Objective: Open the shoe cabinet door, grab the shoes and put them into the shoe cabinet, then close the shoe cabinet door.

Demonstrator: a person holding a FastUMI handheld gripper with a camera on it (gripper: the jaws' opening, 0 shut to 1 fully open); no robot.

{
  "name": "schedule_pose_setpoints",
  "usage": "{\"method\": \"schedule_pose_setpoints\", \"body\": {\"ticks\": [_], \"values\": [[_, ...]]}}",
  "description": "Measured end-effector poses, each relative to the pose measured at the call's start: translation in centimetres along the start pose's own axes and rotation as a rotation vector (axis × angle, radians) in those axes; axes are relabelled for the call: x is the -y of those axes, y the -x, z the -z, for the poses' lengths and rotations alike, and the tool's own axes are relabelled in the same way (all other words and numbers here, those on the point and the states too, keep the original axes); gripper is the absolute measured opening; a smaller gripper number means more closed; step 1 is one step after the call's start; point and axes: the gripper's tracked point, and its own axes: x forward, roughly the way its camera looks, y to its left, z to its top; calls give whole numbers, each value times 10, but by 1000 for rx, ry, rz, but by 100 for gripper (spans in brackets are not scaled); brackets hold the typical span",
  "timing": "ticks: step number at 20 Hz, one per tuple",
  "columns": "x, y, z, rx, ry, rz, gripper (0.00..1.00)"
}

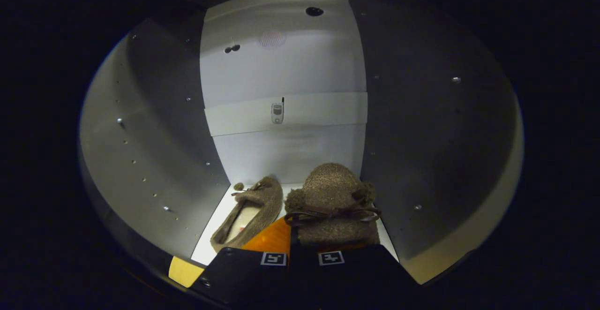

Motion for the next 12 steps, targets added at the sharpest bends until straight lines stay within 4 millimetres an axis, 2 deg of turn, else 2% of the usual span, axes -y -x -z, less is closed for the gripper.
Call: {"method": "schedule_pose_setpoints", "body": {"ticks": [7,11,12], "values": [[11,-78,24,-74,48,39,10],[16,-101,41,-123,95,61,10],[16,-103,39,-116,76,65,10]]}}
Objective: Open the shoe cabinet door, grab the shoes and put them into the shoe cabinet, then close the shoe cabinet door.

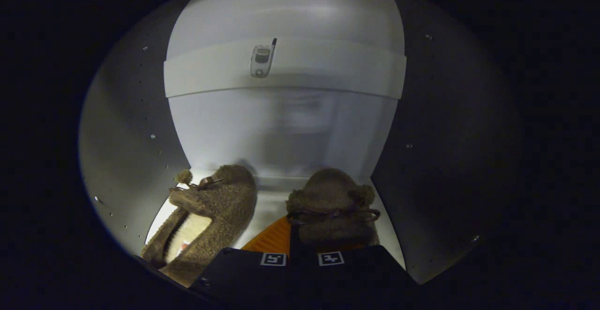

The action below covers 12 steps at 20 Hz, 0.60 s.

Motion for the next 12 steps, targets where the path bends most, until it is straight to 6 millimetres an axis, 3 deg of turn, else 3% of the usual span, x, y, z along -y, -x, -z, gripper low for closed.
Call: {"method": "schedule_pose_setpoints", "body": {"ticks": [3,8,11,12], "values": [[0,-1,9,-53,-44,18,14],[-4,19,9,-83,-67,-17,49],[-6,36,8,-98,-76,-46,78],[-6,41,6,-97,-77,-52,82]]}}
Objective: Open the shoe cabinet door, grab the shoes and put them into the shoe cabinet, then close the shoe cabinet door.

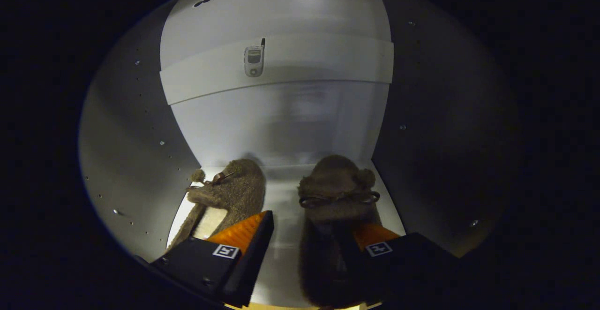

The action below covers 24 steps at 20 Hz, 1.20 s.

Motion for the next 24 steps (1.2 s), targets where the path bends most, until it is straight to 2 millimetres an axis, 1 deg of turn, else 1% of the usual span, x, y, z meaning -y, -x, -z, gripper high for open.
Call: {"method": "schedule_pose_setpoints", "body": {"ticks": [1,3,6,8,10,12,13,14,15,16,17,18,21,24], "values": [[1,7,-1,0,-2,-4,90],[5,21,-3,2,-5,-1,97],[17,41,-6,17,3,22,97],[26,59,-8,33,-8,32,97],[30,84,-15,83,2,36,97],[30,116,-20,155,30,32,97],[42,81,-22,193,40,27,97],[56,135,-30,248,45,47,98],[44,139,-28,295,56,44,99],[40,144,-30,331,62,46,99],[37,142,-30,358,68,51,99],[35,148,-29,388,80,52,99],[30,167,-27,477,100,57,99],[26,194,-25,562,106,51,98]]}}
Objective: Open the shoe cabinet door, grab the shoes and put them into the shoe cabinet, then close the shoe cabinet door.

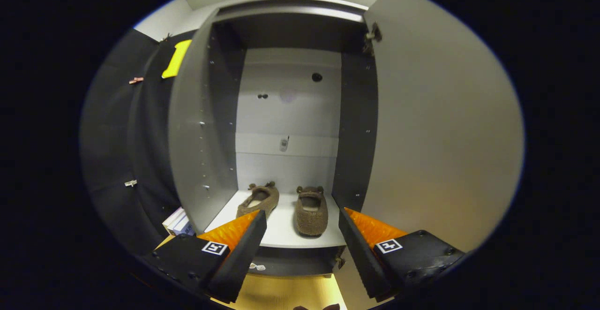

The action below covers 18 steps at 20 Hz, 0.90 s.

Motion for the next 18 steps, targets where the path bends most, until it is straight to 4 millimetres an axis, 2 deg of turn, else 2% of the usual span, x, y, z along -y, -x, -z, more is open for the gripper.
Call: {"method": "schedule_pose_setpoints", "body": {"ticks": [2,7,12,18], "values": [[1,10,-3,31,10,3,98],[11,55,-7,52,15,-12,98],[34,90,-13,81,1,14,98],[76,124,-3,34,-61,82,98]]}}
